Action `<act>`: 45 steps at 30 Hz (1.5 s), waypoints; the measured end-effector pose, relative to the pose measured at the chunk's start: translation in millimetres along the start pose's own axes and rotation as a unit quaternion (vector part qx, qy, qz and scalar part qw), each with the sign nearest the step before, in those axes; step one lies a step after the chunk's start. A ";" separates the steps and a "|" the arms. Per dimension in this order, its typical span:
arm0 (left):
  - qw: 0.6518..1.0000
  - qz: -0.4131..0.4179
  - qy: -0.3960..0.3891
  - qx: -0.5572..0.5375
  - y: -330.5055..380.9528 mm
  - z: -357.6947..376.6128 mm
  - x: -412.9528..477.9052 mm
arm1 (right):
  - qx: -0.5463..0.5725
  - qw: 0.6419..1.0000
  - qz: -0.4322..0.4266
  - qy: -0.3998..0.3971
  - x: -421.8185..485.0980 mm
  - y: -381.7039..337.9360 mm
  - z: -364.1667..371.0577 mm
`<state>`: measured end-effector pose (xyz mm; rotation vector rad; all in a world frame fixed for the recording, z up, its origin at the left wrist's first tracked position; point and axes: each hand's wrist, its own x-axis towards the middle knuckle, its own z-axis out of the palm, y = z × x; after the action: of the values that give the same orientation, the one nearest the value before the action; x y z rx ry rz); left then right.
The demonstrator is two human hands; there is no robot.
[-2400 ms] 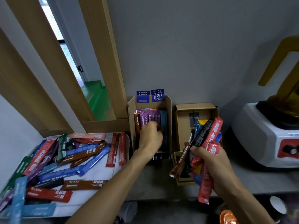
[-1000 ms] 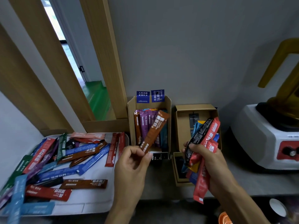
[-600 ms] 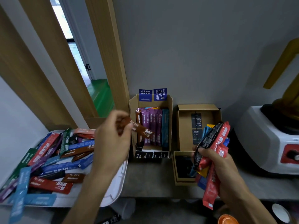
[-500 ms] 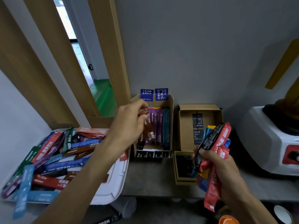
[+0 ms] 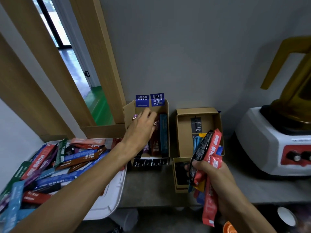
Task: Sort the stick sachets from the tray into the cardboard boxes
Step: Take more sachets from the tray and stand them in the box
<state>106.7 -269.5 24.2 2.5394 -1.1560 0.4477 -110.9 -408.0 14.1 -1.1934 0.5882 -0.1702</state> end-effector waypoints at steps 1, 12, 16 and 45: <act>1.000 -0.001 -0.007 -0.006 0.0 1.2 -0.5 | 0.002 1.000 0.002 -0.002 1.0 0.1 0.2; 0.960 0.010 -0.012 -0.281 84.3 -59.2 -22.9 | -0.112 0.992 -0.050 0.010 6.9 -2.7 12.9; 0.947 -0.053 -0.087 -0.305 82.2 -57.7 -19.0 | -0.169 0.982 -0.088 -0.014 3.0 -4.7 28.3; 0.874 -0.219 0.016 -0.434 23.5 -83.9 -42.3 | -0.018 0.996 -0.088 0.017 9.3 1.2 35.3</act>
<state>49.6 -221.9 86.3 1.8659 -0.5272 -0.1378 -85.1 -382.4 18.4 -1.2800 0.5176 -0.3321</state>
